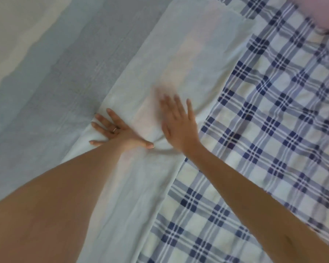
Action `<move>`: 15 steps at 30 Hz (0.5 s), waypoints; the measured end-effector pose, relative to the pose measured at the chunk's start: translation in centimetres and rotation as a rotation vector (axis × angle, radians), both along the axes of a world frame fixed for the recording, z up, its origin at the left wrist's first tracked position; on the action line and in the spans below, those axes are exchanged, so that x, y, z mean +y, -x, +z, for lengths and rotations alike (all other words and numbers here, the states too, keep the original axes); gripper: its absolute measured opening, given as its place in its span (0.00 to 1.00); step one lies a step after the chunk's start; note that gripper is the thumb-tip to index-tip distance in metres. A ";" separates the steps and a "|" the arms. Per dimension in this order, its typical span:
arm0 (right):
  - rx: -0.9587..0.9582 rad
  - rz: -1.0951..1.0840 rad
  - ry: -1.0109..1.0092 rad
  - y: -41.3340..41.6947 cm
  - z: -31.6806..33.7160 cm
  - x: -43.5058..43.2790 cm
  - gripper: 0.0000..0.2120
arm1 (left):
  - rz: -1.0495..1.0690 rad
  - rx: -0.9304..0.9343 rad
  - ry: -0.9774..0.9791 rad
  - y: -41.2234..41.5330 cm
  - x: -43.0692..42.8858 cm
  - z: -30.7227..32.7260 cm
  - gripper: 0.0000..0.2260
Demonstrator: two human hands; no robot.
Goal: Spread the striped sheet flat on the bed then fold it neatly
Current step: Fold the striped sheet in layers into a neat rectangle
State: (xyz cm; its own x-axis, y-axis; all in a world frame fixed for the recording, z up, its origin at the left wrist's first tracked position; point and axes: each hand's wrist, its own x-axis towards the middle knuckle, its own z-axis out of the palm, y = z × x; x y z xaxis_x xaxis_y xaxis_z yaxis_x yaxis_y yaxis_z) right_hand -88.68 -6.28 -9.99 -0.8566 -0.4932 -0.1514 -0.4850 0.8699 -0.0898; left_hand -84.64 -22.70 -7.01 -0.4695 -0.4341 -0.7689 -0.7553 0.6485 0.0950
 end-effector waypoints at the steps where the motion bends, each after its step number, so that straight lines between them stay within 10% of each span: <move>1: -0.031 0.054 0.023 -3.5 -0.5 -0.5 0.28 | -0.005 -0.006 0.006 -0.1 0.0 0.0 0.76; 5: -0.082 -0.330 -0.025 -8.3 -2.4 0.5 0.30 | -0.004 0.022 0.013 -0.6 -0.1 -0.1 0.76; 15: -0.069 -0.316 0.011 -7.8 -2.3 0.5 0.31 | 0.034 0.120 -0.023 -1.9 -0.5 -0.5 0.76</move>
State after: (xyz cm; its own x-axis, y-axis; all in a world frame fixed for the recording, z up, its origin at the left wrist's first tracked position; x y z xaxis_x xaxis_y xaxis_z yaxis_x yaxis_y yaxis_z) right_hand -80.86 -5.82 -12.31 -0.9557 -0.2061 -0.2102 -0.1833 0.9753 -0.1231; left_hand -82.77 -23.19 -7.54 -0.5442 -0.4342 -0.7179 -0.7591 0.6192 0.2010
